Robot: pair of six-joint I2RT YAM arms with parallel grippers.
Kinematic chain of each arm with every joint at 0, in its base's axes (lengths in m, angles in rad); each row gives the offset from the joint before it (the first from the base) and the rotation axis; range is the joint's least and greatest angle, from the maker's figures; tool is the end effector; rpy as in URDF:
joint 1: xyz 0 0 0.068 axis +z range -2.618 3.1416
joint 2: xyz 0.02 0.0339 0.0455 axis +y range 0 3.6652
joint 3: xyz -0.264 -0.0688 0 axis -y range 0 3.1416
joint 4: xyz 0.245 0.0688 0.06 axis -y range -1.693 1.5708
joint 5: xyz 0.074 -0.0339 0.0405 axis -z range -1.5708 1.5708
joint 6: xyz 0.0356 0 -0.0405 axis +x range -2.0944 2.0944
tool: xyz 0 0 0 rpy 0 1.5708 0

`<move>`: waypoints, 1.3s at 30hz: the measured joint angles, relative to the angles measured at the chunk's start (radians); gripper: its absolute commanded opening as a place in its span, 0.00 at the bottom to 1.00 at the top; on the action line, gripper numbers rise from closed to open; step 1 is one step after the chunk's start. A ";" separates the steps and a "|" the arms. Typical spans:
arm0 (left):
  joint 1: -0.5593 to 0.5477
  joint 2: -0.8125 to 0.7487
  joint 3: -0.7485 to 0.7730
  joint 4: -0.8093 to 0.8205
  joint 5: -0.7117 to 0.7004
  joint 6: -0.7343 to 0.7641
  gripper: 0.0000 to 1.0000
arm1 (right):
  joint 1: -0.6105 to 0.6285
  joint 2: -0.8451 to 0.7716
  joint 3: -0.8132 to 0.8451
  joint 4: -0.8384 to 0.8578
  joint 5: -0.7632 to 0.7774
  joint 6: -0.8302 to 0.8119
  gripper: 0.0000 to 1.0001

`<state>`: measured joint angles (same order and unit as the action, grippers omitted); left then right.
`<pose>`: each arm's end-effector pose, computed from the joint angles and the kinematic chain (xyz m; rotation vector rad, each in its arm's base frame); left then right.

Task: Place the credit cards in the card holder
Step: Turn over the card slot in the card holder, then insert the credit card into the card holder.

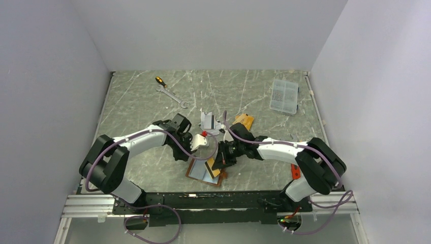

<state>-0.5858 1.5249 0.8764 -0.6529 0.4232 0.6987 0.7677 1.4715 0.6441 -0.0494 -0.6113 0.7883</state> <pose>0.2150 -0.1602 0.1744 1.7391 2.1891 -0.5780 0.1799 0.2021 0.1572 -0.2866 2.7638 1.3212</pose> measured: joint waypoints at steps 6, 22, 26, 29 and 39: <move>0.000 -0.012 -0.081 0.033 0.026 0.049 0.00 | 0.001 0.075 0.030 0.014 -0.005 -0.011 0.00; -0.168 0.021 -0.057 0.082 0.017 0.074 0.00 | -0.023 -0.066 -0.127 0.028 -0.046 0.001 0.00; -0.192 0.024 -0.056 0.087 0.026 0.068 0.00 | -0.043 -0.087 -0.139 0.029 -0.061 -0.001 0.00; -0.195 0.024 -0.056 0.087 0.027 0.066 0.00 | -0.051 -0.086 -0.145 0.032 -0.075 -0.003 0.00; -0.202 0.023 -0.056 0.087 0.027 0.063 0.00 | -0.071 -0.106 -0.206 0.038 -0.105 -0.002 0.00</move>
<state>-0.7876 1.5475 0.8200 -0.5655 0.4500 0.7620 0.6968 1.3655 0.4381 -0.0113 -0.7158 0.7860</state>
